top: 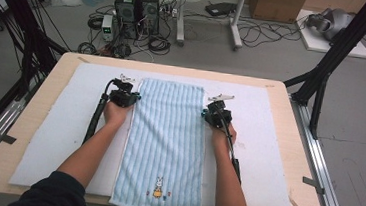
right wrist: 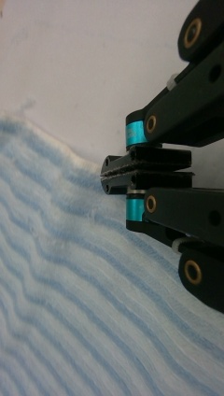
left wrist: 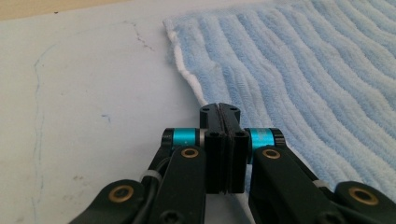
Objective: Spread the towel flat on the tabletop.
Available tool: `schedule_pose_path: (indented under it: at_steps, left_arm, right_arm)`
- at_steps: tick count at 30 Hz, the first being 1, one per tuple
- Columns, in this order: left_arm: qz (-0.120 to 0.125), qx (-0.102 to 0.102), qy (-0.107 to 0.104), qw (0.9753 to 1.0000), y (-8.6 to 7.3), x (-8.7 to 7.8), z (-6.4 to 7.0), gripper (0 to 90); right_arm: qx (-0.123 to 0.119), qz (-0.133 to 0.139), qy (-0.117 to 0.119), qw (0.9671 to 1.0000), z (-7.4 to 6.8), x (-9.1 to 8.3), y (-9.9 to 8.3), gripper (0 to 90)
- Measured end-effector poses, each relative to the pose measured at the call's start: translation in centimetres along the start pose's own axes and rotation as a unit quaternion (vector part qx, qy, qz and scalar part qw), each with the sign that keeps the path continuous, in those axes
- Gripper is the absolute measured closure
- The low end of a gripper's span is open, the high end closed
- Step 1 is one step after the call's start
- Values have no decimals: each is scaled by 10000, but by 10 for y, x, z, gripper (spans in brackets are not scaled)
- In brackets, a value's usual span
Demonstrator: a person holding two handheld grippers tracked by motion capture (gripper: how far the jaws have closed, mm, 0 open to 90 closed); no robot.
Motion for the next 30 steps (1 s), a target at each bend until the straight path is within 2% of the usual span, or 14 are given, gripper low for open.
schedule_pose_path:
  at_steps: [2, 3, 4, 6, 7, 10, 12, 16, 19, 21, 24, 26, 28, 30]
  left_arm:
    - [-29, 61, 92, 9999, 0, -2, 2, 825]
    - [-88, -87, 49, 9999, 0, -3, 1, 729]
    - [-124, -230, -71, 9996, 0, -5, 0, 680]
    - [-206, -221, -149, 9994, 0, -9, -1, 587]
    - [-186, -215, -204, 9994, -1, -13, -1, 567]
    - [-18, -258, -301, 9992, -4, -25, 0, 566]
    - [-133, -219, -418, 9988, -8, -31, 1, 563]
    - [-54, -167, -648, 9977, -18, -49, 8, 574]
    - [-14, -12, -761, 9971, -28, -62, 15, 599]
    - [20, 89, -789, 9968, -34, -71, 18, 610]
    - [7, 260, -837, 9962, -43, -81, 20, 624]
    - [0, 319, -908, 9954, -49, -86, 20, 666]
    - [-63, 424, -983, 9942, -55, -90, 20, 731]
    - [-88, 444, -1088, 9930, -62, -93, 21, 756]
  right_arm:
    - [135, 52, -134, 9998, 1, 2, 0, 890]
    - [157, 55, -168, 9997, 2, 2, 0, 890]
    - [132, 11, -302, 9995, 2, 2, 0, 859]
    - [242, 29, -261, 9994, 5, -1, -1, 765]
    - [318, 79, -227, 9992, 7, -4, -2, 761]
    - [401, 286, -99, 9987, 10, -15, -5, 741]
    - [376, 376, -17, 9986, 10, -23, -7, 727]
    - [253, 511, 157, 9982, 5, -37, -14, 693]
    - [171, 550, 271, 9980, 0, -48, -21, 664]
    - [175, 413, 457, 9979, -3, -53, -23, 640]
    - [-40, 533, 457, 9975, -12, -65, -27, 641]
    - [-84, 563, 545, 9969, -17, -71, -30, 637]
    - [-45, 536, 799, 9954, -21, -74, -35, 621]
    - [-220, 504, 857, 9948, -26, -77, -42, 629]
Point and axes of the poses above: each handheld gripper's, and its own axes: x roughly forward along the jaws, y roughly out of its top, z roughly to its right, the point moved 1 cm from there along x, roughly forward along the jaws, and after that the axes turned 5 degrees about -x, right-handed, at the moved point
